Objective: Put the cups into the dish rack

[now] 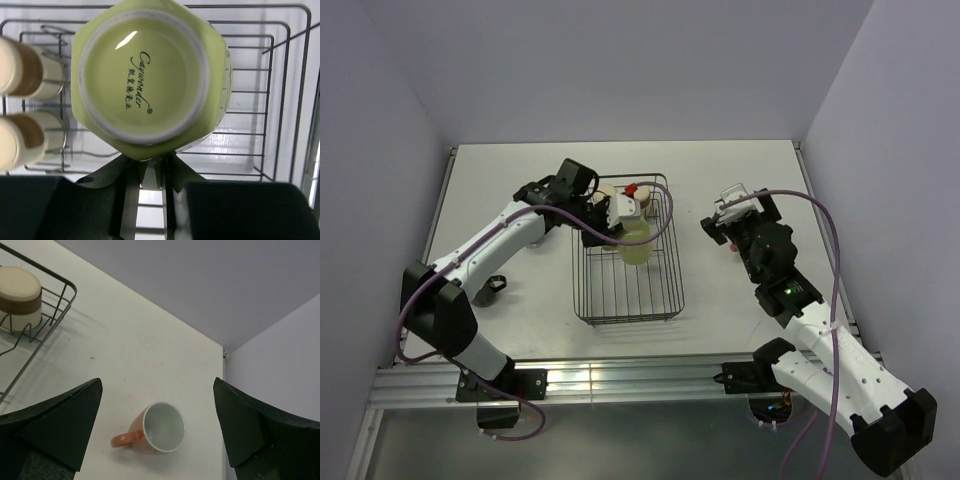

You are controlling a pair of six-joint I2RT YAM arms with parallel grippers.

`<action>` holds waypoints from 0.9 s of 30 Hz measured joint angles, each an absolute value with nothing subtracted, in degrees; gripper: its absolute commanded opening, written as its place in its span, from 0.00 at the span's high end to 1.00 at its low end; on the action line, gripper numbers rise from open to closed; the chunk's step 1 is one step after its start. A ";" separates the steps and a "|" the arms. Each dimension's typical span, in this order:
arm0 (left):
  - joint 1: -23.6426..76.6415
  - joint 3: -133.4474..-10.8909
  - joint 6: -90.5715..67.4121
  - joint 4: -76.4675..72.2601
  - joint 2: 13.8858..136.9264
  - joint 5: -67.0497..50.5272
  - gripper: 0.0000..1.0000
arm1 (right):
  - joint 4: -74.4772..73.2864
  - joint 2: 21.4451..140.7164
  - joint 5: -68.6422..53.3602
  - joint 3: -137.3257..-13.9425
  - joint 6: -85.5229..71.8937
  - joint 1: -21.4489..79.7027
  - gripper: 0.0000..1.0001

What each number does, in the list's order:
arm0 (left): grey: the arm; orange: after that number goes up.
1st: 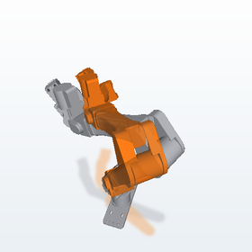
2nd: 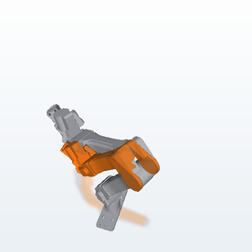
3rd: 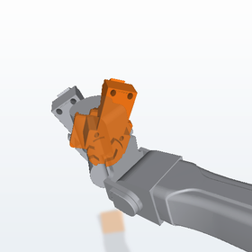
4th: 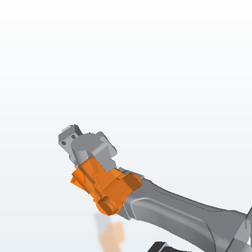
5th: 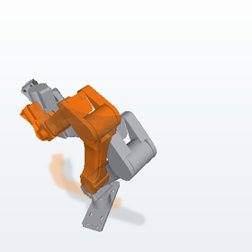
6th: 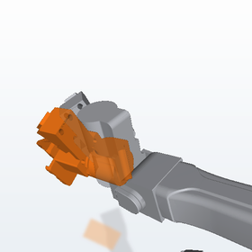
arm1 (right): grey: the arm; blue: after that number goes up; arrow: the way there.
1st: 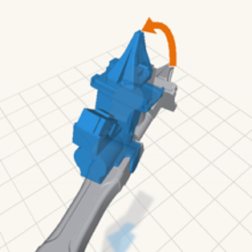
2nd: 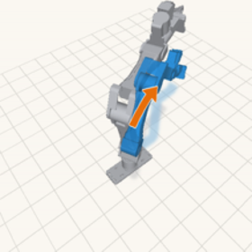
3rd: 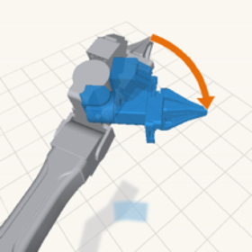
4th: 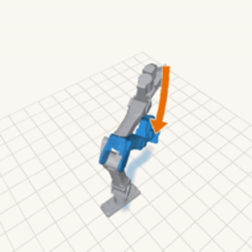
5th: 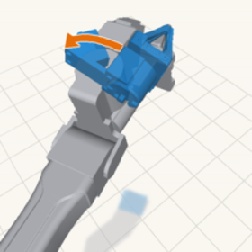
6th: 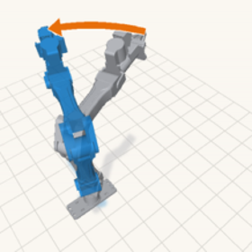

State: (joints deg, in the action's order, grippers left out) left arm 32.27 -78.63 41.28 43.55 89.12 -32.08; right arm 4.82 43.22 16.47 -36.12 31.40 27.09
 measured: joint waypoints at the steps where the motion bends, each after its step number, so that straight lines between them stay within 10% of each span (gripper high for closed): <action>1: 32.77 -79.31 42.94 44.14 90.15 -32.21 1.00 | 4.10 43.38 16.47 -36.42 30.52 26.65 0.00; 27: 37.23 -84.60 56.95 42.37 103.26 -31.03 1.00 | -7.97 45.69 13.37 -50.19 16.43 19.79 0.00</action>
State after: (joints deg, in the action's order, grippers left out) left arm 37.23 -84.60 56.95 42.37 103.26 -31.03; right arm -7.97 45.69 13.37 -50.19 16.43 19.79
